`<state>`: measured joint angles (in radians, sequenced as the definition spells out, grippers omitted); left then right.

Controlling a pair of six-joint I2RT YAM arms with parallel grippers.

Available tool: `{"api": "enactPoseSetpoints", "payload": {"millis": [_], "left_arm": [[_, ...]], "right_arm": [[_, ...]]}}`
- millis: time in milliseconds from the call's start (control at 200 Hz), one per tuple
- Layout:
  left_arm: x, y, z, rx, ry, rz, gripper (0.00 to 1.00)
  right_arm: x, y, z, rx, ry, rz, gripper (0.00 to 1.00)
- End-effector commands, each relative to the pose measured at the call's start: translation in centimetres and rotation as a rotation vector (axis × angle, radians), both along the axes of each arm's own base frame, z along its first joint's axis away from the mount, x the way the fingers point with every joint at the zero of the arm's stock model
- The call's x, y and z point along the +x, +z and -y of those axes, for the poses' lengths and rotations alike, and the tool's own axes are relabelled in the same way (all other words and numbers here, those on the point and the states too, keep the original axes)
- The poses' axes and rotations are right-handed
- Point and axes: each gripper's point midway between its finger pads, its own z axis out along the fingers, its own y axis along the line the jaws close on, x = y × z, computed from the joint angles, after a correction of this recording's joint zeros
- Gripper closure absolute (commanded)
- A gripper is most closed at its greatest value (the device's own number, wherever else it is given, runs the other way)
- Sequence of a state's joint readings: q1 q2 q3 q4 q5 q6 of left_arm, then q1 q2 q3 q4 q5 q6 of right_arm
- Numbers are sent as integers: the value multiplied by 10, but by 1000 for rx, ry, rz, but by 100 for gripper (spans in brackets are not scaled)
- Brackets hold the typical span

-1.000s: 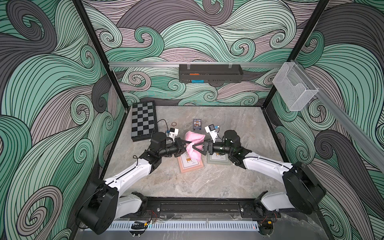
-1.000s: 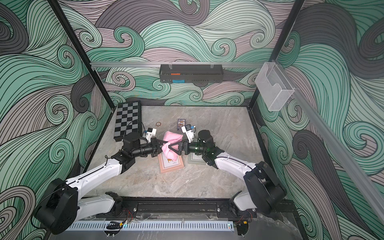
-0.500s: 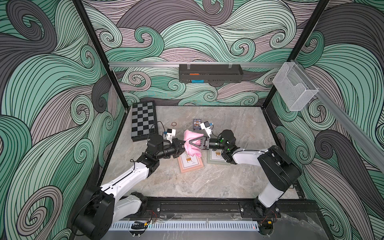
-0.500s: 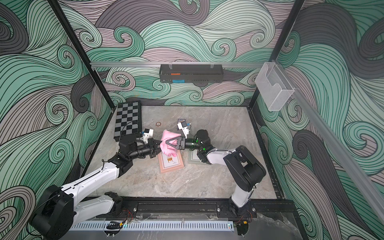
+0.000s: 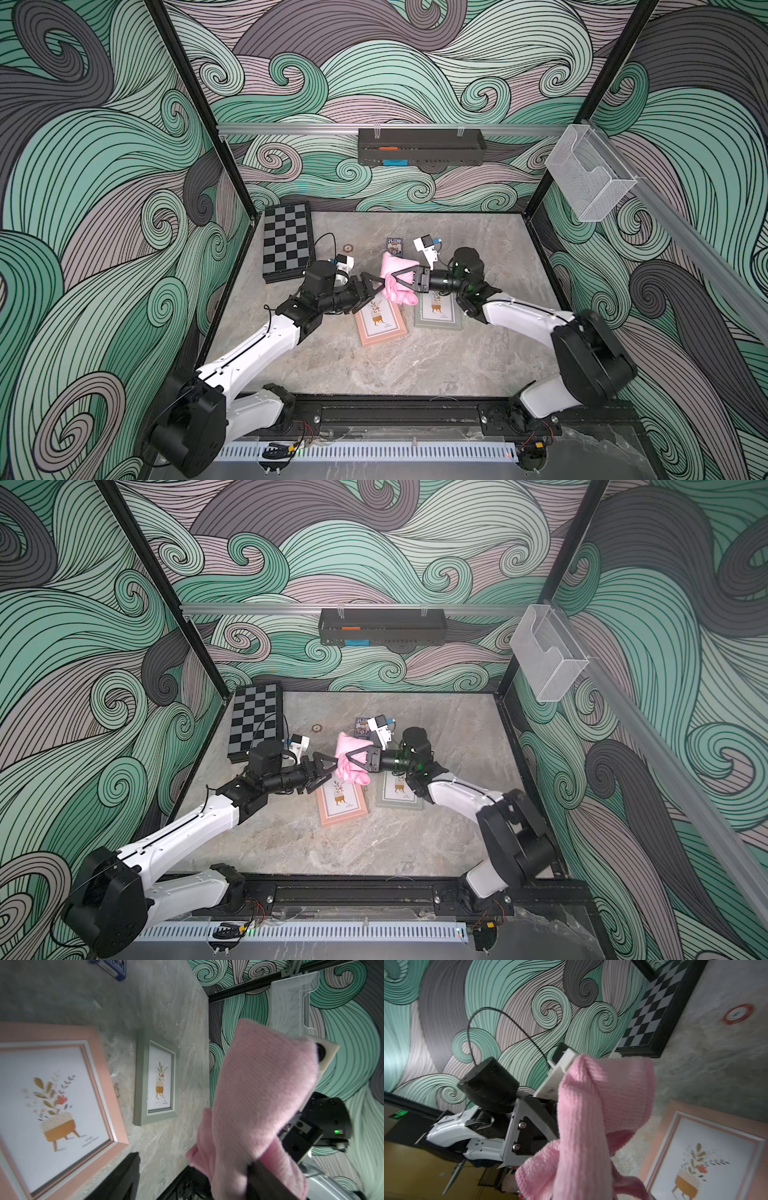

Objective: Wipe the picture frame with a cloth
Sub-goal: Adjust the cleaning item, then wipe the dirt from the picture frame.

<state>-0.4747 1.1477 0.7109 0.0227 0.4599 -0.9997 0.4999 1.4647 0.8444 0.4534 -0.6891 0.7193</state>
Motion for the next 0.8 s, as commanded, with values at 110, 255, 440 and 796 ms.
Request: {"api": "enactPoseSetpoints", "payload": {"millis": [110,255,440,796], "left_arm": [[-2,-60,6,311,-44,-17,16],[4,-85,57,384,-160,11,22],[22,-99,100,544,-226,91,28],[42,-148,129,814,-281,117,32]], "right_arm": [[40,-59,84,-671,-285,103,100],[52,-84,111,-779,-365,46,100],[61,-91,129,-822,-424,19,100],[84,-94,147,-780,-465,-52,100]]}}
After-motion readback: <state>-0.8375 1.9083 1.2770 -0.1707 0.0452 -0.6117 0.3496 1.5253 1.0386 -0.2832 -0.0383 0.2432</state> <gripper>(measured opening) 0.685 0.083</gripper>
